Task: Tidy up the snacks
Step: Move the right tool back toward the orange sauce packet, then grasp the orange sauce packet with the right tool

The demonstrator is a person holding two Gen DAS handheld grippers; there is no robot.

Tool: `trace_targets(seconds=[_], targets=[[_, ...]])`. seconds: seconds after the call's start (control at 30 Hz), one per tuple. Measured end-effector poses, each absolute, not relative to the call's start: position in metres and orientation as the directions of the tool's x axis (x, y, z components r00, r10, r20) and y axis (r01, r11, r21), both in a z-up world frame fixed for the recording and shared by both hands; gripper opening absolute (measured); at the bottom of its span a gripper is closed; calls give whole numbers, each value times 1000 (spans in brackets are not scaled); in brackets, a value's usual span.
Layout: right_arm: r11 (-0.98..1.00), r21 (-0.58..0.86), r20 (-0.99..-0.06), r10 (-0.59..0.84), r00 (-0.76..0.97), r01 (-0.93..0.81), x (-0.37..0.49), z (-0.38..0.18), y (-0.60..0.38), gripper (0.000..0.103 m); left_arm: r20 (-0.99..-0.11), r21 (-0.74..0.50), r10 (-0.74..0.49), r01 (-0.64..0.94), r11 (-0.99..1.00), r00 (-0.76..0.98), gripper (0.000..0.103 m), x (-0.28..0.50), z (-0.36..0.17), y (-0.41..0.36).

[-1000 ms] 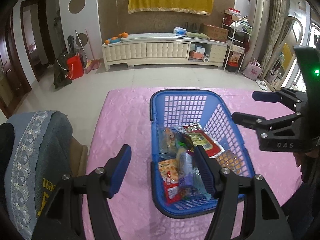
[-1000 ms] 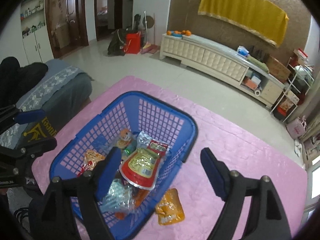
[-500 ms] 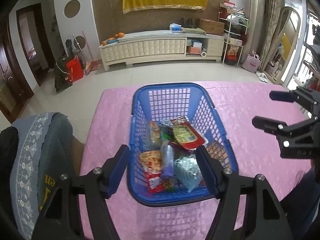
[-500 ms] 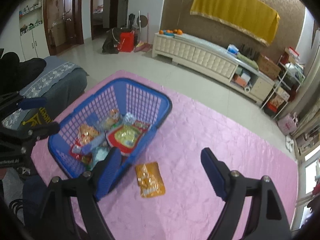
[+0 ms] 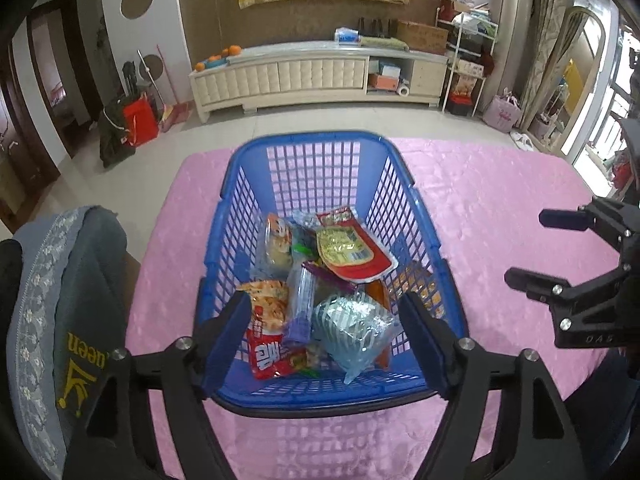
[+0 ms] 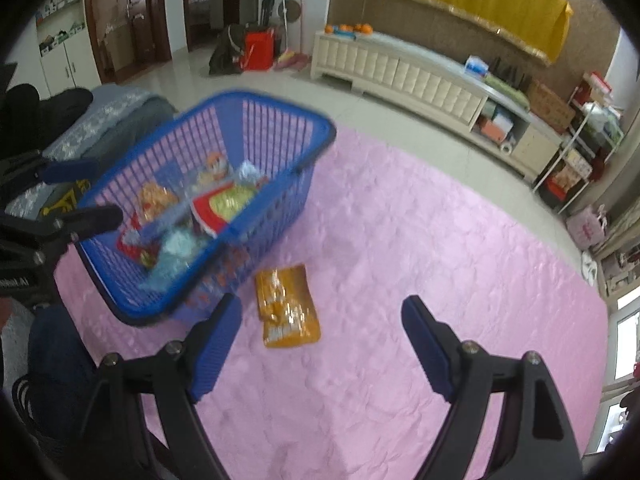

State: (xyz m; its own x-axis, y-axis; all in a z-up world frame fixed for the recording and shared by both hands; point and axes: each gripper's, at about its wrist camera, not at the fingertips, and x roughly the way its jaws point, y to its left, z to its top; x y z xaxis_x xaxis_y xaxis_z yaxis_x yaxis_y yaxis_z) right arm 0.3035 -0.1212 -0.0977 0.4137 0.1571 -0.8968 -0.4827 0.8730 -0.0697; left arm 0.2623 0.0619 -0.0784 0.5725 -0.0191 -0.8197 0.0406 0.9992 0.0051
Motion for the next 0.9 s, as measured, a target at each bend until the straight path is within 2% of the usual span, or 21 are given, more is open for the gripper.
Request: trace_targets(seconds=[0.43,0.57,0.73,0.9], targets=[[834,34,-938,216,270,-551,310,-171,-115,85,-844,0,18,-33,999,536,83,282,-107,70],[814,60,-944,235,232,-578,315,-189,-109,85,-851,30,50,-45,999,522,87,289,-112,70],[801,91,-943,260,208,-591,323,-207,-105,85,-848,36,55,-47,998,527,102,291,-114,73],[783,68,-952,236,195,-619,330,-220,-96,85,-836,65,67,-23,998,544,102,291,-111,70]])
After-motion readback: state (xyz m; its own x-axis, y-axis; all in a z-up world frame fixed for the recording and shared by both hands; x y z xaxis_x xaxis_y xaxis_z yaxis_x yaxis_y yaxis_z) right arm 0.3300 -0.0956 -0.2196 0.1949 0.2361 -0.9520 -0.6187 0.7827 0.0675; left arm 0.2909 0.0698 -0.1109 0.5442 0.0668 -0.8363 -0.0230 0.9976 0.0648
